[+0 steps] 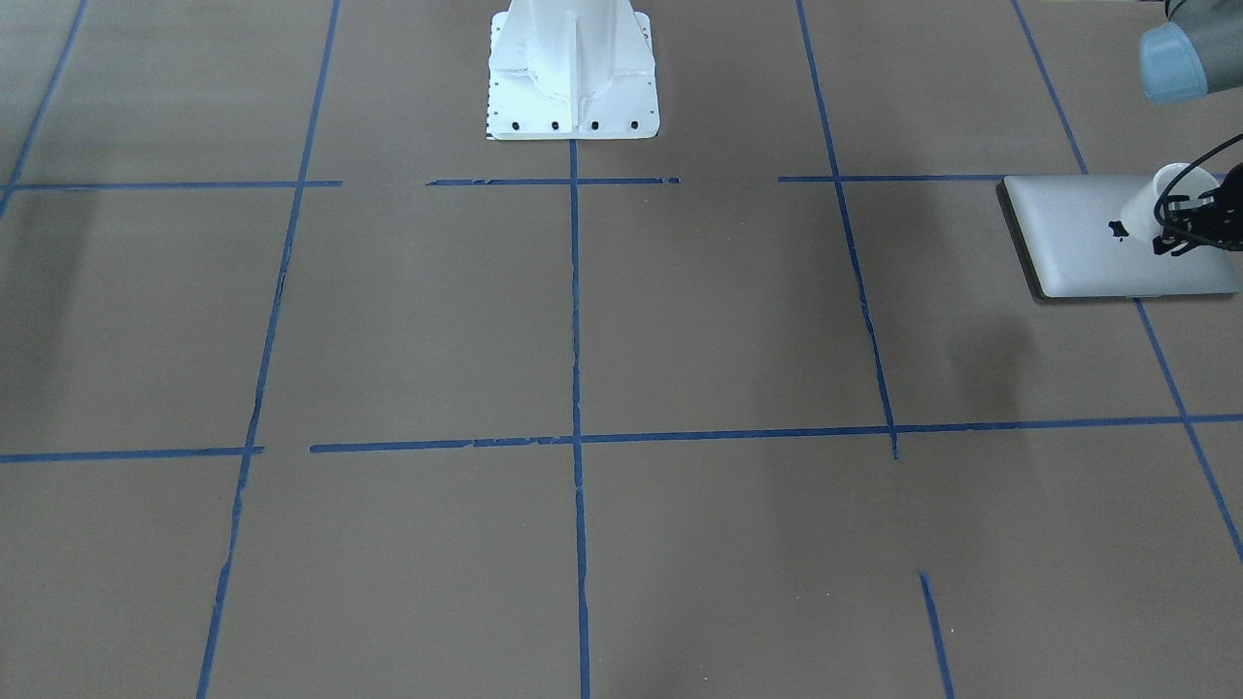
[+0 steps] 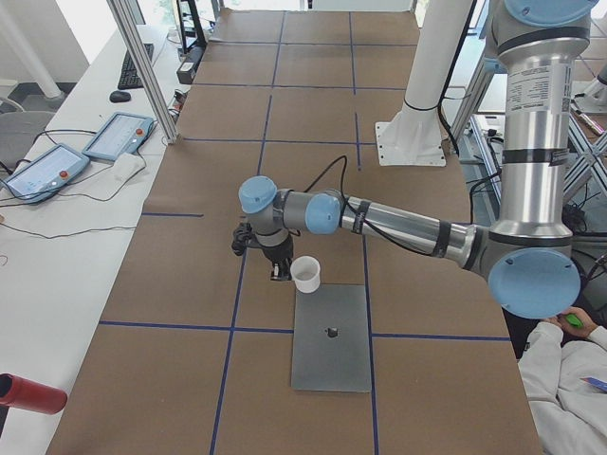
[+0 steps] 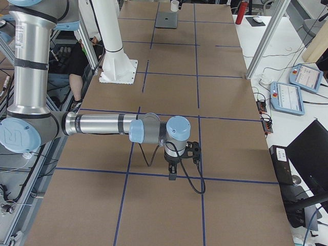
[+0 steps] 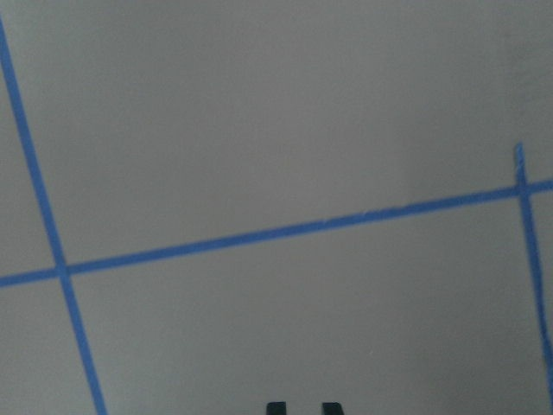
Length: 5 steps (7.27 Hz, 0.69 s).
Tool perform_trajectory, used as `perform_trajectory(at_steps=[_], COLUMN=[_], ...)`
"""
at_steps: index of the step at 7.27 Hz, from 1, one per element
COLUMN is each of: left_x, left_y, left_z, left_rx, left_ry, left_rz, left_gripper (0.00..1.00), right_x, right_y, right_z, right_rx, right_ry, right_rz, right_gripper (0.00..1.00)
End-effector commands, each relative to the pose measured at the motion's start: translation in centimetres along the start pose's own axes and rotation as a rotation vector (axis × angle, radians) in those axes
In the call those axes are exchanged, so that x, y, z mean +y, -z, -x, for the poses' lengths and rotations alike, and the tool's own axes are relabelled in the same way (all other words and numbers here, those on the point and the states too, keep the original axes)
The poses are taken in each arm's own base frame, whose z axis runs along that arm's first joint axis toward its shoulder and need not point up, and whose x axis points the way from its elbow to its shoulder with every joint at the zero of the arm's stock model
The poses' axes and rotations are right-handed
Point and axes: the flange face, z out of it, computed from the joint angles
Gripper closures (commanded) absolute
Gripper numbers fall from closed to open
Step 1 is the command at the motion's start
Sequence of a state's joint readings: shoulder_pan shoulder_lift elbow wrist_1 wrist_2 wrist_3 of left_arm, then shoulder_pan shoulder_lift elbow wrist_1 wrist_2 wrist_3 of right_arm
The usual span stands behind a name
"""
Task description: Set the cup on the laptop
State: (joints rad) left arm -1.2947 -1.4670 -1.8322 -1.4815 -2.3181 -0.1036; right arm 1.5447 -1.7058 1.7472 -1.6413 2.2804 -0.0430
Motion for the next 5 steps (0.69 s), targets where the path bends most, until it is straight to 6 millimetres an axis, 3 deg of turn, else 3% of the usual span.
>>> perform_trajectory(at_steps=[1, 4, 5], left_x=[5.7, 6.4, 6.6], left_y=[-3.6, -9.3, -10.0], left_z=[3.9, 8.7, 9.2], left_rx=[0.011, 0.023, 0.021], left_ry=[0.048, 0.112, 0.115], left_rz=[-0.042, -0.115, -0.105], left_gripper=[1.00, 1.00, 1.00], right_x=[0.0, 0.0, 0.0], right_y=[0.0, 0.0, 0.0], right_z=[0.0, 0.0, 0.0], right_rx=[-0.001, -0.001, -0.001], right_ry=[0.000, 0.000, 0.000], right_rz=[0.000, 0.000, 0.000], right_gripper=[0.00, 0.00, 0.00])
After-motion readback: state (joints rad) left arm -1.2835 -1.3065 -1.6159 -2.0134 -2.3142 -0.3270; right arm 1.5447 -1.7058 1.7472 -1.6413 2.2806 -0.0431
